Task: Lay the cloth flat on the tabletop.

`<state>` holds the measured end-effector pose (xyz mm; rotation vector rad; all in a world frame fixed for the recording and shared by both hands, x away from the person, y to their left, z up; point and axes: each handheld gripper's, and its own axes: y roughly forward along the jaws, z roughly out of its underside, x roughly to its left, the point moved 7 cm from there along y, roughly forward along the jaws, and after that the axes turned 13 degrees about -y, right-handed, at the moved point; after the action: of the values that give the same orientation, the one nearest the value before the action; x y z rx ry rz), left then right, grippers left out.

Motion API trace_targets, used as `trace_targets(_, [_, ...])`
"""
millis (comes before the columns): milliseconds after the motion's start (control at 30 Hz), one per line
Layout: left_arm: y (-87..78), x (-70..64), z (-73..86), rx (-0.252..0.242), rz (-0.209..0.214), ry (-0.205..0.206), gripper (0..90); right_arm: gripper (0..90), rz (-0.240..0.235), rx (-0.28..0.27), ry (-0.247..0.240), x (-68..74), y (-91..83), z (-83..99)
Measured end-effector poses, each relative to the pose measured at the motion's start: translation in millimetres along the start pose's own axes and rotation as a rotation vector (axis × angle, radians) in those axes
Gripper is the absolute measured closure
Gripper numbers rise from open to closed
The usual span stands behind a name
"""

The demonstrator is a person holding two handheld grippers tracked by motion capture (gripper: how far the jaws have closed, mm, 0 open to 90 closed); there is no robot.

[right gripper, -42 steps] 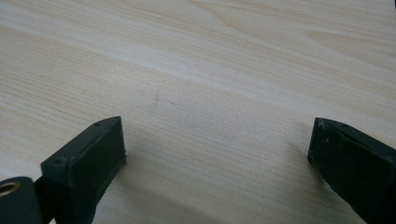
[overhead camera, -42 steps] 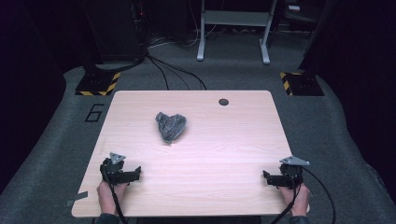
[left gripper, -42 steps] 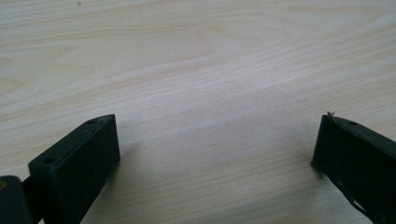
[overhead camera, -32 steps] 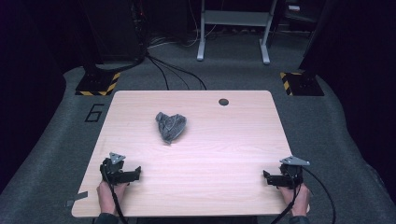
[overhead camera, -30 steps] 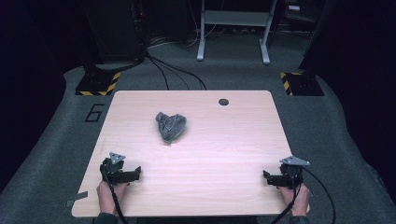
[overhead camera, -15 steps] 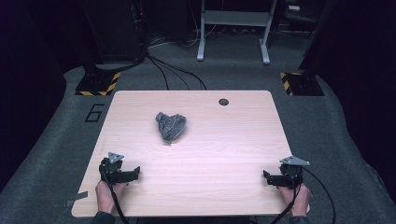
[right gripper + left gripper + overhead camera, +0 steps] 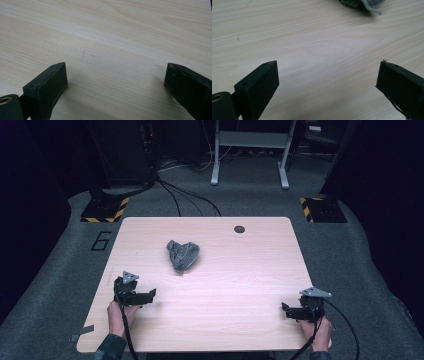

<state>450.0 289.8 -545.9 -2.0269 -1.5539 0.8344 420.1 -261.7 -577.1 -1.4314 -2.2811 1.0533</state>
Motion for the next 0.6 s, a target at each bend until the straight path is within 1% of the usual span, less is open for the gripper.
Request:
trace_targets(67, [1.7,-3.5,-5.5,0.003,0.001,0.012,4.5,4.3,0.000,0.000,0.000,0.0,0.0,0.0])
trace_targets(167, [5.2,-10.0,-17.0,0.003,0.014,0.027,4.8,4.3,0.000,0.000,0.000,0.0,0.0,0.0])
trace_targets(200, [6.6,-11.2,-19.8,-0.004,0.011,0.028,5.0,4.3,0.000,0.000,0.000,0.0,0.0,0.0])
trace_targets(233, [7.7,-13.1,-23.8,0.005,0.025,0.029,5.0,4.3,0.000,0.000,0.000,0.0,0.0,0.0])
trace_targets(267, [9.0,-14.4,-26.3,0.002,0.029,0.026,5.0,4.3,0.000,0.000,0.000,0.0,0.0,0.0])
trace_targets(333, [12.5,-17.2,-32.7,0.003,0.028,0.037,5.1,4.3,0.000,0.000,0.000,0.0,0.0,0.0])
trace_targets(400, [15.2,-19.5,-38.1,0.007,0.037,0.039,5.0,4.3,0.000,0.000,0.000,0.0,0.0,0.0])
trace_targets(467, [17.6,-21.8,-43.7,-0.002,0.036,0.042,5.1,4.3,0.000,0.000,0.000,0.0,0.0,0.0])
trace_targets(500, [18.7,-23.1,-47.6,0.004,0.041,0.045,5.1,4.3,0.000,0.000,0.000,0.0,0.0,0.0])
trace_targets(567, [21.0,-25.2,-54.8,0.001,0.041,0.057,5.1,4.3,0.000,0.000,0.001,0.1,0.0,0.0])
trace_targets(600, [22.5,-26.3,-57.5,-0.003,0.040,0.054,5.1,4.3,0.000,0.000,0.000,0.0,0.0,0.0])
